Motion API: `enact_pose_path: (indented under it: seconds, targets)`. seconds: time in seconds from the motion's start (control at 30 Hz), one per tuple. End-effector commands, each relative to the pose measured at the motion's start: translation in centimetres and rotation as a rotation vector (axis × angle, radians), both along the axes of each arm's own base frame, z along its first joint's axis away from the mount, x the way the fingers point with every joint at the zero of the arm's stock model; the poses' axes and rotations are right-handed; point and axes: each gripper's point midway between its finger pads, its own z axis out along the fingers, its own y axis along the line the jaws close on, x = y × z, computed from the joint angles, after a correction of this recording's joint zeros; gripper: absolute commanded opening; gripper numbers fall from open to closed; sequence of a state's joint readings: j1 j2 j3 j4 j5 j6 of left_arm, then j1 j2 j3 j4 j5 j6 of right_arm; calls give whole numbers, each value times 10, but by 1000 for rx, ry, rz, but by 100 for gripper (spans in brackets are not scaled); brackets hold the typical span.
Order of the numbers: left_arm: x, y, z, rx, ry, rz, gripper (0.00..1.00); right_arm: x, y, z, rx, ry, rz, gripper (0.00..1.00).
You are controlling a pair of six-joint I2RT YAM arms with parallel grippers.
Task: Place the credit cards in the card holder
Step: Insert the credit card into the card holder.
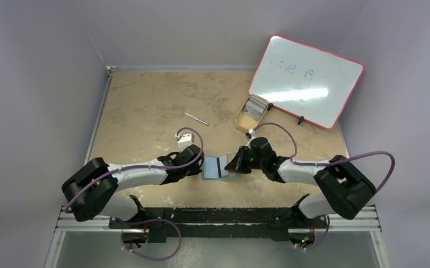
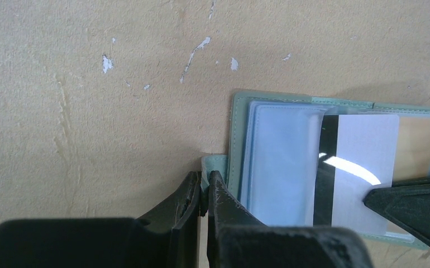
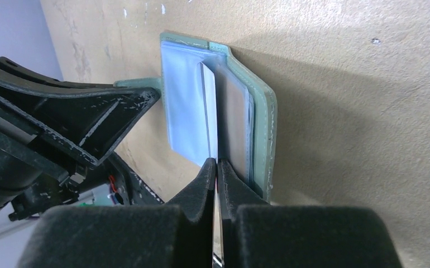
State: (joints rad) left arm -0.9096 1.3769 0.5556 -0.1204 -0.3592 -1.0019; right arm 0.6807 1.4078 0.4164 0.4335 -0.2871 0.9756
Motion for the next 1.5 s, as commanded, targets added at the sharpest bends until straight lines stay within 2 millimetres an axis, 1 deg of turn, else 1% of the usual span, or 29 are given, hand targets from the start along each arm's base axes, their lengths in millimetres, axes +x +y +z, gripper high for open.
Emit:
enact_pose_path:
  seconds: [0.0,0.1,0.17,0.43,0.67,0.73,0.8,0.83,0.93,1.07,1.33,1.47]
  targets:
    - [-6,-3,-5,-9,38,-25,0,-7,3,-1,13,24,-14,2]
    - [-7,-2,-4,-12,35,-21,0,-7,2,1,18,24,-33,2]
    - [-8,-2,-3,-20,34,-20,0,-7,3,1,29,26,-39,5]
    - [-12,-6,-2,-66,44,-16,0,-2,14,5,44,10,-52,10]
    - [-18,-2,-6,-78,71,10,0,0,17,1,48,11,-88,12]
    - [-19,-1,-6,-90,77,22,0,0,17,-1,39,13,-90,10]
    - [-20,0,-7,-98,78,31,0,0,16,-2,32,11,-98,2]
    - [-20,1,-7,-97,78,37,0,1,15,-1,35,6,-104,0]
    - [-22,5,-11,-85,87,50,0,0,12,4,55,-7,-121,0]
    - [-26,5,-15,-104,102,61,0,-2,16,10,114,-19,-117,0]
    - [-29,-1,-18,-140,123,61,0,-6,20,-2,108,16,-88,0]
    - [-30,0,-21,-144,125,69,0,-8,22,-1,120,13,-78,0]
